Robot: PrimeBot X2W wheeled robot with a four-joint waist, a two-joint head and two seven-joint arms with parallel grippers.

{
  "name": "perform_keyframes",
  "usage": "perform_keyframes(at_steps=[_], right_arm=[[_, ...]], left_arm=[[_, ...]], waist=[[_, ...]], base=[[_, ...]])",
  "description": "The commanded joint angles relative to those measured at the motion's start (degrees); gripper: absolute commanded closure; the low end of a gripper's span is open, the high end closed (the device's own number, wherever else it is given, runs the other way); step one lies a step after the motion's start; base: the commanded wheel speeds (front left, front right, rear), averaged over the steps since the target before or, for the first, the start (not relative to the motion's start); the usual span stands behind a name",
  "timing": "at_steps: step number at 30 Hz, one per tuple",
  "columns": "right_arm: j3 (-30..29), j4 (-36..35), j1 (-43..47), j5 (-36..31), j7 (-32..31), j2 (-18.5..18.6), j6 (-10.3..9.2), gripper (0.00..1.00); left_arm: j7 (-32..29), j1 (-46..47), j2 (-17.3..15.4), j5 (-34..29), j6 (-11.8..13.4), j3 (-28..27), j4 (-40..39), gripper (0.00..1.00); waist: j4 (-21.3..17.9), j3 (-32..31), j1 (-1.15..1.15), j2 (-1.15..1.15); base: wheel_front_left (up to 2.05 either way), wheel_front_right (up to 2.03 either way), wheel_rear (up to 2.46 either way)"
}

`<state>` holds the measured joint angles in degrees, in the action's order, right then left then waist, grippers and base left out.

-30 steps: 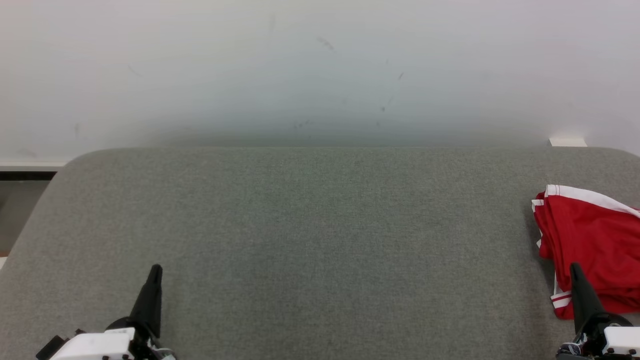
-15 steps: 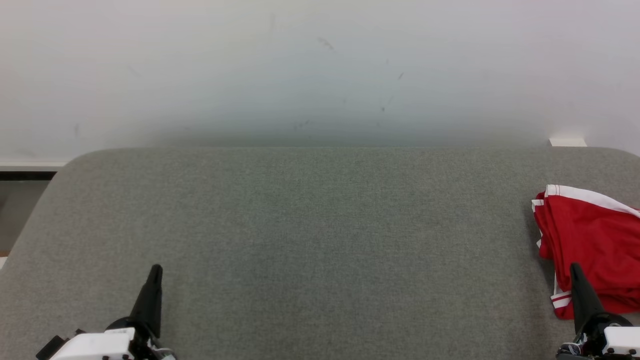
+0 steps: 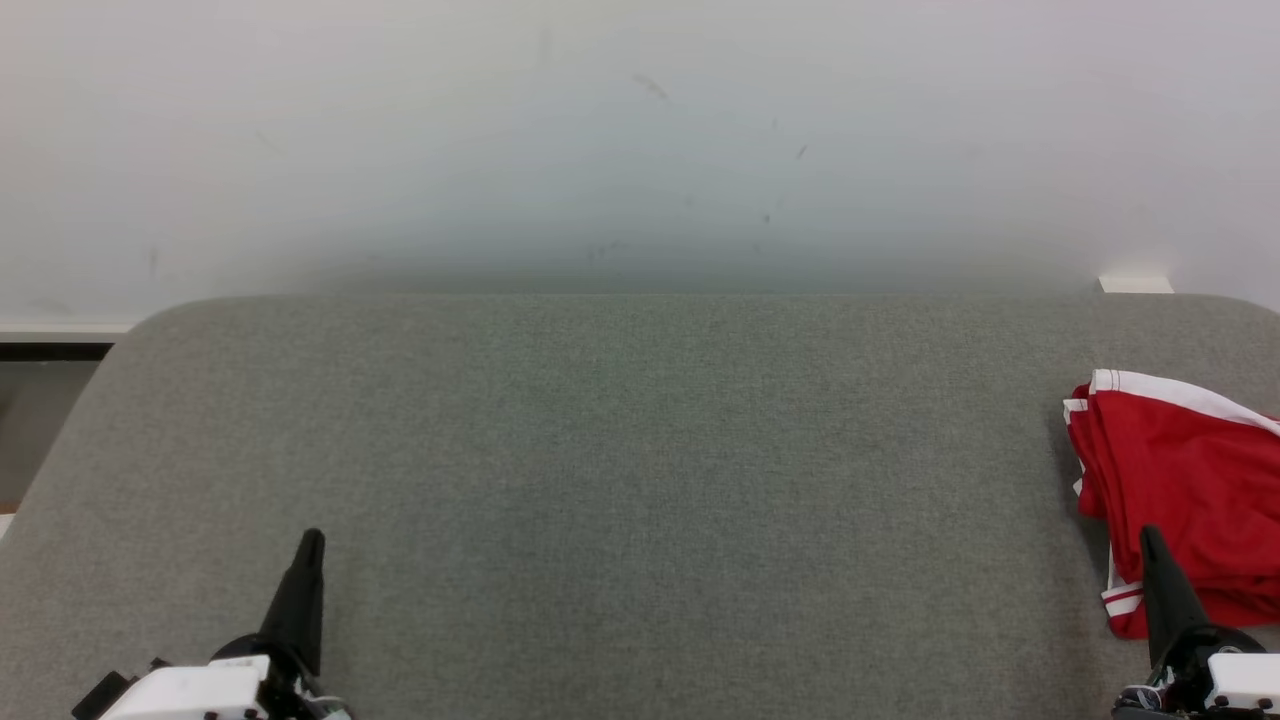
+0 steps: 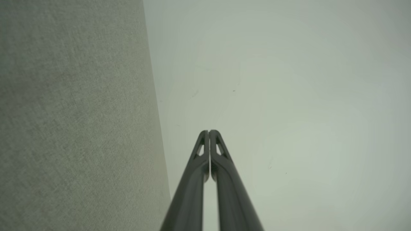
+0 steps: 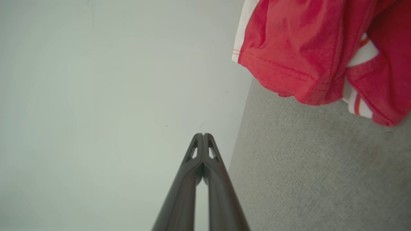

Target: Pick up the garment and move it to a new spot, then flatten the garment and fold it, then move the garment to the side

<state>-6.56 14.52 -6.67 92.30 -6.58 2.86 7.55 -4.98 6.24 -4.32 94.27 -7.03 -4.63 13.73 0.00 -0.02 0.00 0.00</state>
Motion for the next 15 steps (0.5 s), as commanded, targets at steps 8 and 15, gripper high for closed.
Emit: perform_keyframes(at_steps=[8, 15], right_arm=[[-0.2, 0.0, -0.4, 0.0, -0.3, 0.0, -0.12, 1.0], [-0.2, 0.0, -0.4, 0.0, -0.3, 0.0, -0.12, 1.0]], left_arm=[[-0.2, 0.5, 0.0, -0.5, -0.1, -0.2, 0.0, 1.0], [-0.2, 0.5, 0.0, -0.5, -0.1, -0.3, 0.0, 1.0]], waist=[[0.0, 0.0, 0.0, 0.0], [0.0, 0.0, 0.0, 0.0]], base=[[0.0, 0.0, 0.0], [0.0, 0.0, 0.0]])
